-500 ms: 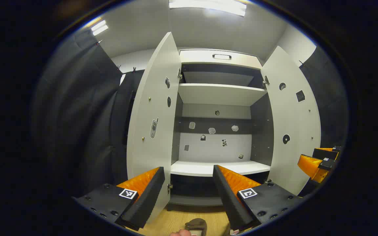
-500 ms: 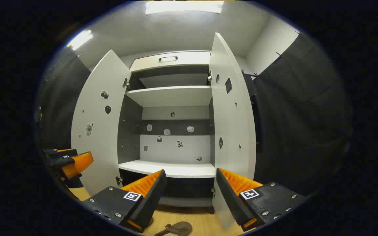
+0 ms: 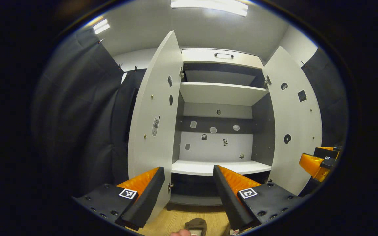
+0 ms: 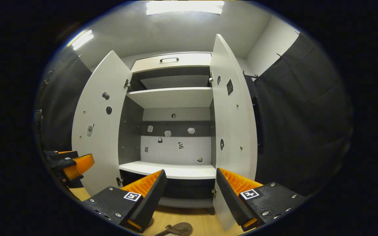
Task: Grab one shoe with the right hand and put it into the shoe cabinet, grab the other shoe with the left hand and put it into the shoe cabinet; then close the right door with the right hand and the left door with the left hand.
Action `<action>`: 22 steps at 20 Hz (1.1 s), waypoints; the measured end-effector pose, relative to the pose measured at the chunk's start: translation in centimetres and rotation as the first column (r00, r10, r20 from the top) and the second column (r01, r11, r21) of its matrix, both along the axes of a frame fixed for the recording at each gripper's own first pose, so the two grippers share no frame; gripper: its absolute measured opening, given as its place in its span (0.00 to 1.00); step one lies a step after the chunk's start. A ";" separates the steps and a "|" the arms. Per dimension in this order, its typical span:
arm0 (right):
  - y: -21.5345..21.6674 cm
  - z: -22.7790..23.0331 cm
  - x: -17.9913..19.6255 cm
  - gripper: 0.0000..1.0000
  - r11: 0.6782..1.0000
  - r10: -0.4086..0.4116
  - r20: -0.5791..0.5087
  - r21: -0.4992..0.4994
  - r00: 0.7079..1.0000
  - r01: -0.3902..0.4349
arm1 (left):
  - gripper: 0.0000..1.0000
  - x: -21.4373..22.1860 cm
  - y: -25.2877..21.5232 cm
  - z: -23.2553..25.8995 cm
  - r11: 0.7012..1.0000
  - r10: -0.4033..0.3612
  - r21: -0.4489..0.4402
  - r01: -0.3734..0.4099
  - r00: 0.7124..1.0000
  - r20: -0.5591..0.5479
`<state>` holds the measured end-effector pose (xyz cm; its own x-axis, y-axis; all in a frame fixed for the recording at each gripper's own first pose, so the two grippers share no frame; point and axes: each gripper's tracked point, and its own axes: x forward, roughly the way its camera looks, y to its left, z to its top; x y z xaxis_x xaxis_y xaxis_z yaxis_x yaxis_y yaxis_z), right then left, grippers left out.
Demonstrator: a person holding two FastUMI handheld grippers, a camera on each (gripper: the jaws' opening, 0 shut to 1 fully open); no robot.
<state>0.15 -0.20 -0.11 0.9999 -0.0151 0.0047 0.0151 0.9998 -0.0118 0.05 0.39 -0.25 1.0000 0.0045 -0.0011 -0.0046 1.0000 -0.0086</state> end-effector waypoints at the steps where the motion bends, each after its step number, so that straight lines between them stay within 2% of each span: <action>1: 0.0 0.1 0.1 0.94 1.000 -0.001 0.000 0.001 1.000 0.001 | 0.96 0.0 0.1 0.1 1.000 0.001 0.006 -0.001 1.000 0.003; 9: 0.2 1.4 0.4 0.94 1.000 0.005 0.020 -0.007 1.000 -0.004 | 0.96 0.1 0.0 1.1 1.000 -0.001 0.014 0.001 1.000 0.011; 10: 0.3 1.3 0.6 0.97 1.000 0.007 0.018 -0.010 1.000 -0.007 | 0.96 0.1 0.2 1.2 1.000 0.002 0.015 -0.002 1.000 0.015; 12: 0.7 0.0 0.8 0.93 1.000 0.018 -0.008 -0.014 1.000 -0.018 | 0.96 -0.1 0.3 1.4 1.000 0.005 0.019 -0.006 1.000 0.016; 15: 2.1 -3.7 1.1 0.94 0.998 0.059 -0.077 -0.016 0.995 -0.060 | 0.96 -0.2 0.5 1.4 1.000 0.010 0.018 -0.010 1.000 0.015; 18: 3.0 -10.5 1.0 0.94 0.994 0.075 -0.209 -0.062 0.975 -0.089 | 0.96 -0.6 0.8 1.1 1.000 0.017 0.014 -0.017 1.000 0.009; 20: 3.4 -16.0 0.2 0.94 0.991 0.080 -0.317 -0.078 0.945 -0.110 | 0.94 -0.9 1.0 1.0 1.000 0.022 0.013 -0.022 1.000 0.003; 22: 3.9 -21.9 -1.1 0.94 0.988 0.095 -0.440 -0.069 0.893 -0.139 | 0.96 -1.0 1.4 0.9 0.999 0.030 0.015 -0.030 1.000 -0.001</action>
<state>-0.96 3.68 -21.97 0.8972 0.0806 -0.4342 -0.1306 0.9877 -0.0866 -0.97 1.79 0.62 0.9994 0.0346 -0.0017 -0.0346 0.9994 0.0063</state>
